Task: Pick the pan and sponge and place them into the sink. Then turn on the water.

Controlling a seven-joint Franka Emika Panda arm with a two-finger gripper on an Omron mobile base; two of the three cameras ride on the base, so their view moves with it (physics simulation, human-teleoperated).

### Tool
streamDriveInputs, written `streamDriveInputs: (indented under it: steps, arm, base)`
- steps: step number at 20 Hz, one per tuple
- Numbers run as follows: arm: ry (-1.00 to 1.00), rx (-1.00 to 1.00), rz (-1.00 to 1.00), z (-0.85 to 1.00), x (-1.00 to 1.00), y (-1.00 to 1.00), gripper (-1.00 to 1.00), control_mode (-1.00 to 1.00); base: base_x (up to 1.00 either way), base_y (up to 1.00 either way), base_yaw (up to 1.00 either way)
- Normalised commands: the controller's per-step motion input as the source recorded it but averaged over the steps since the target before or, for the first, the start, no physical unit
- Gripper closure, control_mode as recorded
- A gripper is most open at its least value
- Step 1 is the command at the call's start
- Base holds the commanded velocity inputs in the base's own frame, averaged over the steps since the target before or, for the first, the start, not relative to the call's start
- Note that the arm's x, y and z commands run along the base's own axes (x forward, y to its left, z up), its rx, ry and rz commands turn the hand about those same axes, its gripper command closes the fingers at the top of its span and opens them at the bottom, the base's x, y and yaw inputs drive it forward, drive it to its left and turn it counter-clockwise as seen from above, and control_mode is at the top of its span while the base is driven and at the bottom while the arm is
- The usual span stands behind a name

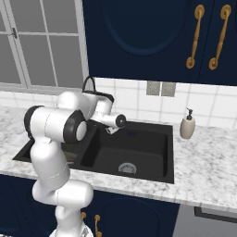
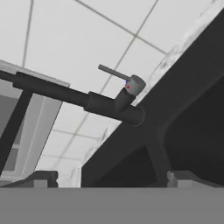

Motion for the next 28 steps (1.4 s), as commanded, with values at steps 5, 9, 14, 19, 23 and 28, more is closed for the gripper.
streamDriveInputs:
  steps: [5, 9, 14, 19, 23, 28]
  arm:
    - [0.00, 0.00, 0.00, -0.07, 0.42, 0.00, -1.00, -1.00]
    - [0.00, 0.00, 0.00, -0.18, 0.34, 0.01, -1.00, -1.00]
    - [0.00, 0.00, 0.00, -0.17, 0.40, 0.00, -1.00, -1.00]
    - [0.00, 0.00, 0.00, -0.17, 0.41, 0.03, -1.00, -1.00]
    - [0.00, 0.00, 0.00, -0.13, 0.41, 0.02, -1.00, -1.00]
    - [0.00, 0.00, 0.00, -0.18, 0.42, 0.04, -1.00, -1.00]
  base:
    - [0.00, 0.00, 0.00]
    - [0.00, 0.00, 0.00]
    - [0.00, 0.00, 0.00]
    - [0.00, 0.00, 0.00]
    - [0.00, 0.00, 0.00]
    - [0.00, 0.00, 0.00]
